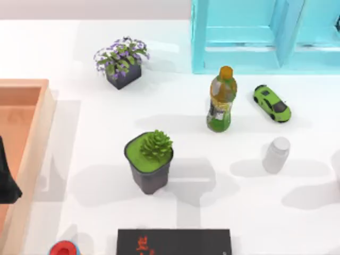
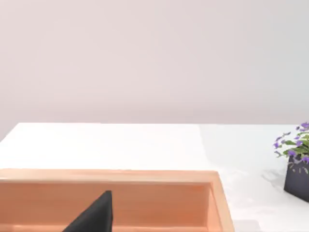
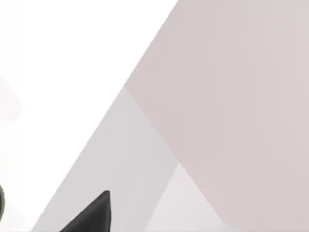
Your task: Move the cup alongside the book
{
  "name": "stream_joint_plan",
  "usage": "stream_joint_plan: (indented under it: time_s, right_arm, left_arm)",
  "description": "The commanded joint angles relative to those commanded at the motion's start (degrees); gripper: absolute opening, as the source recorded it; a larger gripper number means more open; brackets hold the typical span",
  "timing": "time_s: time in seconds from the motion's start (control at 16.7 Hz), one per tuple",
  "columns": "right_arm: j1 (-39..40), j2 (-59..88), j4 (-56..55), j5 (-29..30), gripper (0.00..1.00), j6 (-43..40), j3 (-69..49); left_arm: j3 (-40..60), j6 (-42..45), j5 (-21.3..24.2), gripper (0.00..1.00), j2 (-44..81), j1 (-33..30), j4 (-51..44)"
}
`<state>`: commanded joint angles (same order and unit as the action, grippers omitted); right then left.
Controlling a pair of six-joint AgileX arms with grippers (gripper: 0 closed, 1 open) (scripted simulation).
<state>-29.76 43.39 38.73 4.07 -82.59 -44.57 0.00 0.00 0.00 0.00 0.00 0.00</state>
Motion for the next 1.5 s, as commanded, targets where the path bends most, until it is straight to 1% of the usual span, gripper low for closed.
stream_joint_plan:
  time_s: [0.12, 0.24, 0.54, 0.78, 0.96, 1.08, 1.2, 1.5]
  right_arm:
    - [-1.3, 3.7, 3.1, 0.1, 1.00, -9.3, -3.7]
    - [-2.8, 7.6, 6.6, 0.0, 1.00, -16.6, -6.9]
    - [-10.3, 18.1, 15.3, -1.7, 1.00, -29.1, -14.0]
    - [-16.8, 26.9, 22.4, -3.8, 1.00, -43.2, -16.9]
    - [-19.9, 33.4, 27.8, -4.6, 1.00, -52.1, -18.4]
    - [-20.9, 36.6, 30.7, -4.5, 1.00, -55.9, -18.3]
    - [-21.1, 38.3, 32.2, -4.2, 1.00, -57.8, -18.2]
    - [-20.9, 38.2, 32.1, -4.2, 1.00, -57.8, -18.2]
  left_arm:
    - [0.0, 0.0, 0.0, 1.00, 0.0, 0.0, 0.0]
    - [0.0, 0.0, 0.0, 1.00, 0.0, 0.0, 0.0]
    - [0.0, 0.0, 0.0, 1.00, 0.0, 0.0, 0.0]
    - [0.0, 0.0, 0.0, 1.00, 0.0, 0.0, 0.0]
    - [0.0, 0.0, 0.0, 1.00, 0.0, 0.0, 0.0]
    - [0.0, 0.0, 0.0, 1.00, 0.0, 0.0, 0.0]
    - [0.0, 0.0, 0.0, 1.00, 0.0, 0.0, 0.0]
    - [0.0, 0.0, 0.0, 1.00, 0.0, 0.0, 0.0]
